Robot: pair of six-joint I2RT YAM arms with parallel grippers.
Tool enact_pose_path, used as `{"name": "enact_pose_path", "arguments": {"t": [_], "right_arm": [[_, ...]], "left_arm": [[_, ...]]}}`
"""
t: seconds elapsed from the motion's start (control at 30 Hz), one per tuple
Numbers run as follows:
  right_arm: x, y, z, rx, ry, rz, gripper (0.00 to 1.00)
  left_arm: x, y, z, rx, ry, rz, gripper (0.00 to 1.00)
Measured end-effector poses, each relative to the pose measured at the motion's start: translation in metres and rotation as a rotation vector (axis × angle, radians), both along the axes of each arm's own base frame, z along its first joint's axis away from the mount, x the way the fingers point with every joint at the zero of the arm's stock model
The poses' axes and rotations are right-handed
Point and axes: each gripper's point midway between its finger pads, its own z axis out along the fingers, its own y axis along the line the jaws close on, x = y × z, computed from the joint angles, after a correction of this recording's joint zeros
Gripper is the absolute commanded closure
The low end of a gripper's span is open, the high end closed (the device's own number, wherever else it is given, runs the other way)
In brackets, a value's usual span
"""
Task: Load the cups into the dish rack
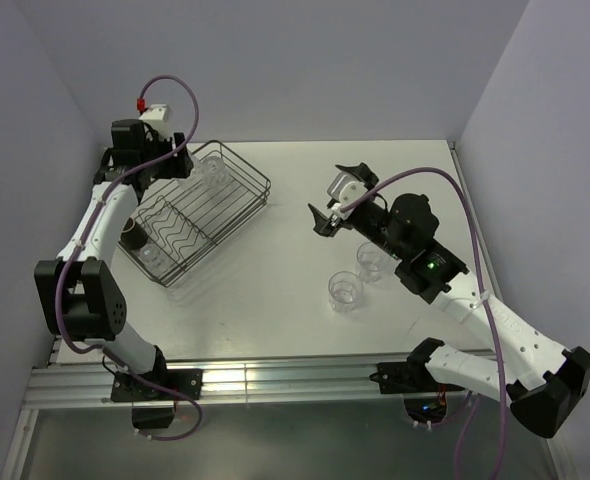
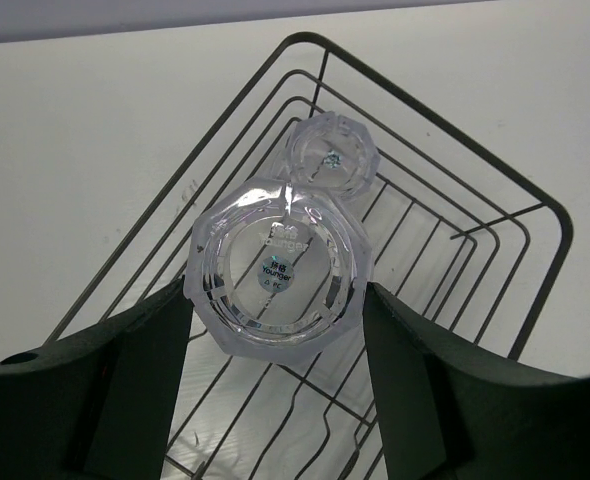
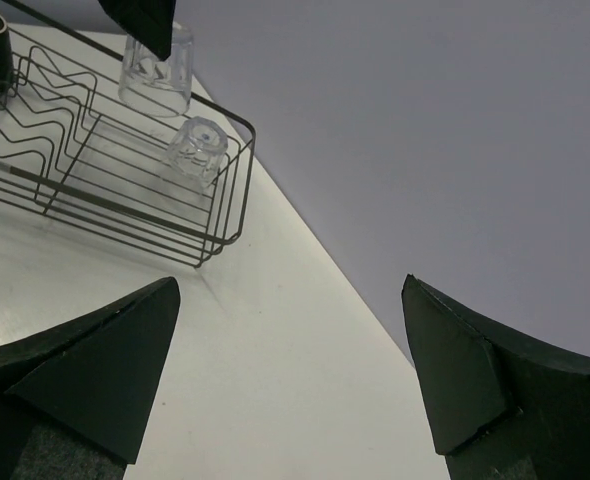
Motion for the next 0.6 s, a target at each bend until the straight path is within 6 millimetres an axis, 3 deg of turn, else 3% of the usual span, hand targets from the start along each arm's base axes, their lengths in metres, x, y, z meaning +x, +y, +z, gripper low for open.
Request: {"name": "enact_pose_path", "arguments": {"t": [0.3, 0.6], "right_arm": [[0.002, 0.002, -0.004, 0.001, 0.019, 0.008, 0.0], [0.003, 0.003, -0.006, -0.003, 0.023, 0.013, 0.0]], "left_arm": [[0.0, 0.009, -0.019, 0.073, 0.027, 0.008, 1.0], [0.002, 0.015, -0.05, 0.124, 0.083, 0.01, 1.0]]}}
